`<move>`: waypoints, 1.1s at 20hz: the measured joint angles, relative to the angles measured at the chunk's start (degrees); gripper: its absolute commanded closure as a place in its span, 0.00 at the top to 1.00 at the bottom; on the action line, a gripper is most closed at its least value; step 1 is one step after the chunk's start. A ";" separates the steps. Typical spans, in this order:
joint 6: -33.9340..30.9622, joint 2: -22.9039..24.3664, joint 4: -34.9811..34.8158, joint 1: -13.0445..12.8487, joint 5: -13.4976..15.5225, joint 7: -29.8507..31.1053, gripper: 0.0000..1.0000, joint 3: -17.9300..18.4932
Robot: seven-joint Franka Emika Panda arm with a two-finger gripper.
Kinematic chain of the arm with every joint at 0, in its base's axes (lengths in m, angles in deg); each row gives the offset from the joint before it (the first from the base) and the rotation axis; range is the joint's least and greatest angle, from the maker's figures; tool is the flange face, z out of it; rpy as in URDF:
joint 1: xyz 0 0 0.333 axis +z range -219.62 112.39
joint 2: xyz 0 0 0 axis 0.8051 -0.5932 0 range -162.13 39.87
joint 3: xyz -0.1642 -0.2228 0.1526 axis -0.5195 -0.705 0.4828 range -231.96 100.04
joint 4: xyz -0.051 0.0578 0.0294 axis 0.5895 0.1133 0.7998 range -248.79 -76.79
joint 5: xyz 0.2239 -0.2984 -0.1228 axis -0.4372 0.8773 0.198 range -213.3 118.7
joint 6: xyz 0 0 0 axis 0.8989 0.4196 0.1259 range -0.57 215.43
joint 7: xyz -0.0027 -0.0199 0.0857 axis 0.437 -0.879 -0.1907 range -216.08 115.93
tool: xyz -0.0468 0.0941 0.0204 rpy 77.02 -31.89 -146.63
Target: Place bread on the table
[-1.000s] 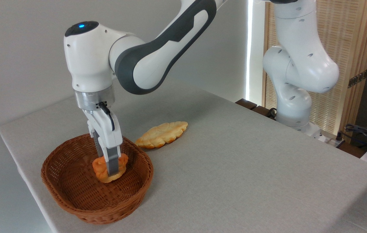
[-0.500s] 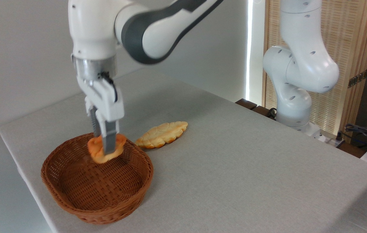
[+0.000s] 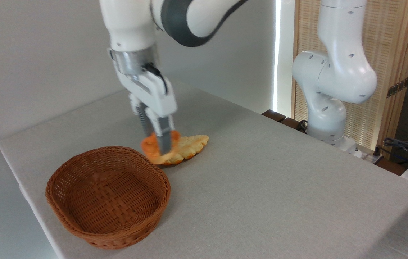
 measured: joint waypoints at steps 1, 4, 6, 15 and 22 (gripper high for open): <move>-0.35 0.39 -1.10 0.00 0.00 -0.01 1.00 0.04; -0.91 1.13 -5.92 0.00 0.00 -0.05 1.00 0.12; -0.79 1.10 -7.56 -0.03 0.02 -0.05 1.00 0.12; 0.99 0.46 -8.26 -0.20 0.03 -0.06 1.00 0.12; 2.04 0.50 -6.30 -0.20 1.10 -0.04 1.00 0.11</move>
